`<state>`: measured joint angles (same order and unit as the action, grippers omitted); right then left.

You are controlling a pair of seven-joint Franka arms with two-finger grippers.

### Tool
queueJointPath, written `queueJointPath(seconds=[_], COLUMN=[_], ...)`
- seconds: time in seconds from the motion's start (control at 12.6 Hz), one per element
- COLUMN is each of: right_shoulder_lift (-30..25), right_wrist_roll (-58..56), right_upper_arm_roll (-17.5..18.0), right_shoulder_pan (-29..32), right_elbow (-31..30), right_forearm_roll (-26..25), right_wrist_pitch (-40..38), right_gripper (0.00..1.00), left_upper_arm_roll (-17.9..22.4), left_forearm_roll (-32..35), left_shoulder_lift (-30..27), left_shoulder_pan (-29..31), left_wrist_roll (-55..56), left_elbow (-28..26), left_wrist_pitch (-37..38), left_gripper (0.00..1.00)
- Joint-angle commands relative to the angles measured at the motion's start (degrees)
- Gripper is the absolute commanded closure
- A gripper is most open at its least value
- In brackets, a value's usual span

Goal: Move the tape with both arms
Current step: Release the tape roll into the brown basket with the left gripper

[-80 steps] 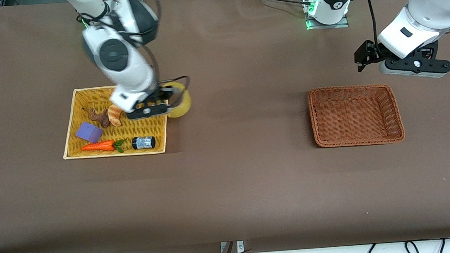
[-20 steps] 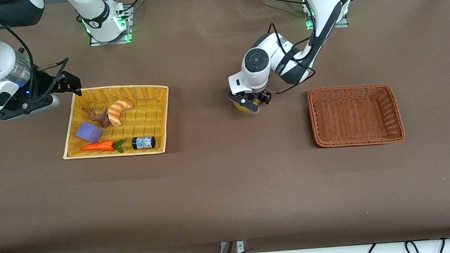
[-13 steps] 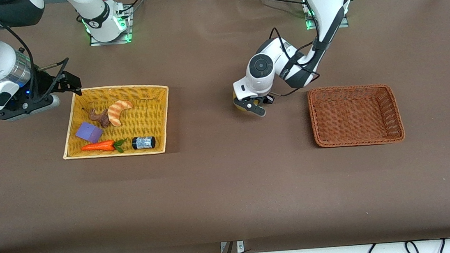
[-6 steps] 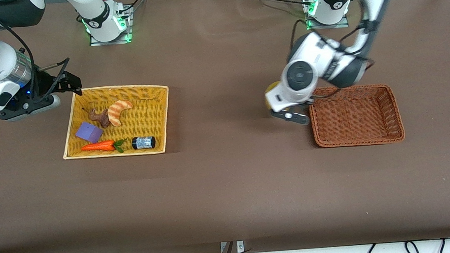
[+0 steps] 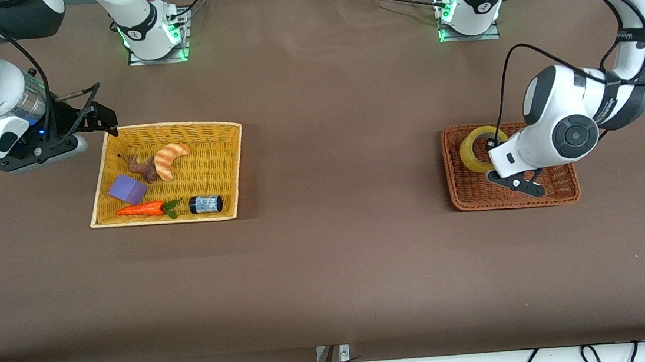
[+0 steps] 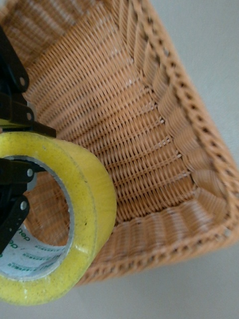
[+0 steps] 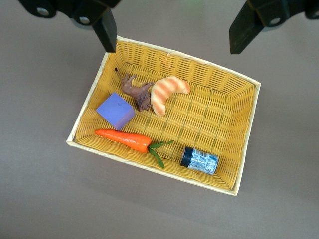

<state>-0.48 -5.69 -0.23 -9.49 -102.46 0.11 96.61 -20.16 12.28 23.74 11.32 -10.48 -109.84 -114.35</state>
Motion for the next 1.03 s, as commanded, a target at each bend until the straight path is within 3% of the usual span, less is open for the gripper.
queueJointPath(seconds=[0.0, 0.24, 0.47, 0.63, 0.95], right_shoulder_lift=[-0.58, -0.66, -0.66, -0.75, -0.84], right_wrist_roll=[-0.81, -0.20, -0.90, -0.90, -0.90], right_upper_arm_roll=[0.05, 0.05, 0.05, 0.05, 0.05], right_shoulder_pan=[0.18, 0.09, 0.09, 0.09, 0.09], right_elbow=[-0.20, -0.20, -0.20, -0.11, 0.59], right_forearm_roll=[-0.02, -0.02, 0.24, 0.24, -0.11], right_wrist_pitch=[-0.63, -0.63, -0.54, -0.54, -0.02], right_gripper=[0.00, 0.00, 0.00, 0.00, 0.00], left_upper_arm_roll=[-1.11, -1.46, -2.25, -2.17, -1.73], left_forearm_roll=[1.78, 0.64, -3.83, -4.90, -5.86], left_shoulder_lift=[-2.46, -7.20, -8.98, -8.98, -11.60], left_shoulder_pan=[-0.86, -1.39, -0.95, -0.95, -0.24], left_wrist_roll=[-0.07, 0.81, 0.81, 0.72, 0.02], left_elbow=[-1.09, 6.18, 22.41, 30.09, 31.70], left_wrist_pitch=[0.17, 8.41, 22.81, 28.81, 30.77], left_gripper=[0.00, 0.00, 0.00, 0.00, 0.00])
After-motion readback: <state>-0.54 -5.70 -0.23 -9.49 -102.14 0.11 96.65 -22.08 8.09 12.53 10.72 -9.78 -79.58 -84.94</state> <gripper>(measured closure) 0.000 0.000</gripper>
